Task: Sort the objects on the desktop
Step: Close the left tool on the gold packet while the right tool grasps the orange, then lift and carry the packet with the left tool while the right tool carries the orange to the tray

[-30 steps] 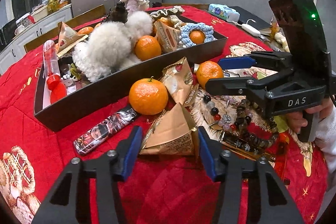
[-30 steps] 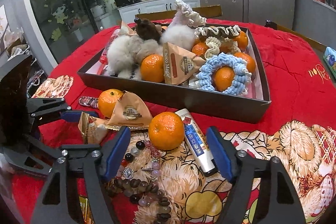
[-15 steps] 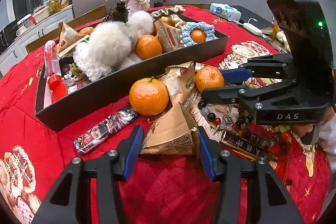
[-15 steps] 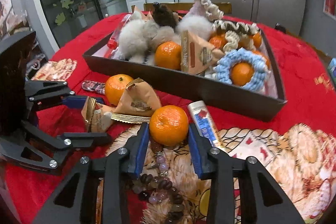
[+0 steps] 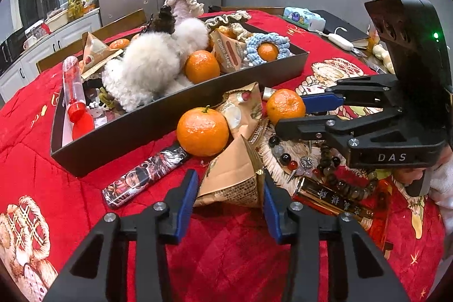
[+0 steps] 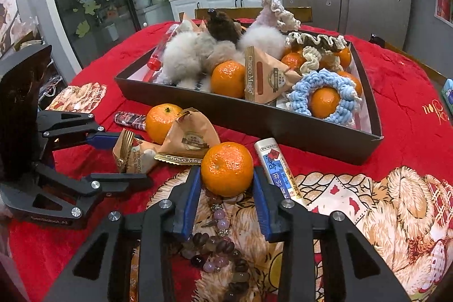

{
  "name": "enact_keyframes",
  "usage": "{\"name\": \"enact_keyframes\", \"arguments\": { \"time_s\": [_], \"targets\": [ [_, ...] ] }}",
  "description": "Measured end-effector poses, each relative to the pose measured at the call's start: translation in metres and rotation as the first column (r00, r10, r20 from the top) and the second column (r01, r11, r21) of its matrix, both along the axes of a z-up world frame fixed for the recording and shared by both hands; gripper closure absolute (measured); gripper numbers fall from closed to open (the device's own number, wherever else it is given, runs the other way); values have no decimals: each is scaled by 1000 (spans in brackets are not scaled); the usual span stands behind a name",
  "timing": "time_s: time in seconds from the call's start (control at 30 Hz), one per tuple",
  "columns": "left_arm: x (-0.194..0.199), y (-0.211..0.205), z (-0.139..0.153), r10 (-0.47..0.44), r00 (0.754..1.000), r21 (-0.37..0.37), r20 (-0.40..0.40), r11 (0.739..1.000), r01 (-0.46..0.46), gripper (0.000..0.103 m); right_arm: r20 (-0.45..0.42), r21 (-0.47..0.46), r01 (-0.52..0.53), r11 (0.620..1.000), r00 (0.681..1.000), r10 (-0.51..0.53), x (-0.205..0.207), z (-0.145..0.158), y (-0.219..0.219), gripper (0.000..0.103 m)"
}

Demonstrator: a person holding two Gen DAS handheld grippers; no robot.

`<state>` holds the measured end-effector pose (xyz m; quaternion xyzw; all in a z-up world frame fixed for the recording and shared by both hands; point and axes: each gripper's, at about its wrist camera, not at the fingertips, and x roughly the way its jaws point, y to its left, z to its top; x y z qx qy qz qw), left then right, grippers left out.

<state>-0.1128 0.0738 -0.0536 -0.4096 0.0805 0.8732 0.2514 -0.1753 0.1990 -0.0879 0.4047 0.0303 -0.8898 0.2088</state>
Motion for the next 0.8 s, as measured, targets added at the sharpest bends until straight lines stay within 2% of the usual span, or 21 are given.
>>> {"name": "enact_keyframes", "arguments": {
  "time_s": [0.43, 0.8],
  "targets": [
    [13, 2, 13, -35, 998, 13, -52, 999, 36, 64, -22, -6, 6, 1000, 1000, -6, 6, 8, -5, 69],
    [24, -3, 45, -14, 991, 37, -136, 999, 19, 63, -98, -37, -3, 999, 995, 0, 21, 31, -10, 69]
  ]
}}
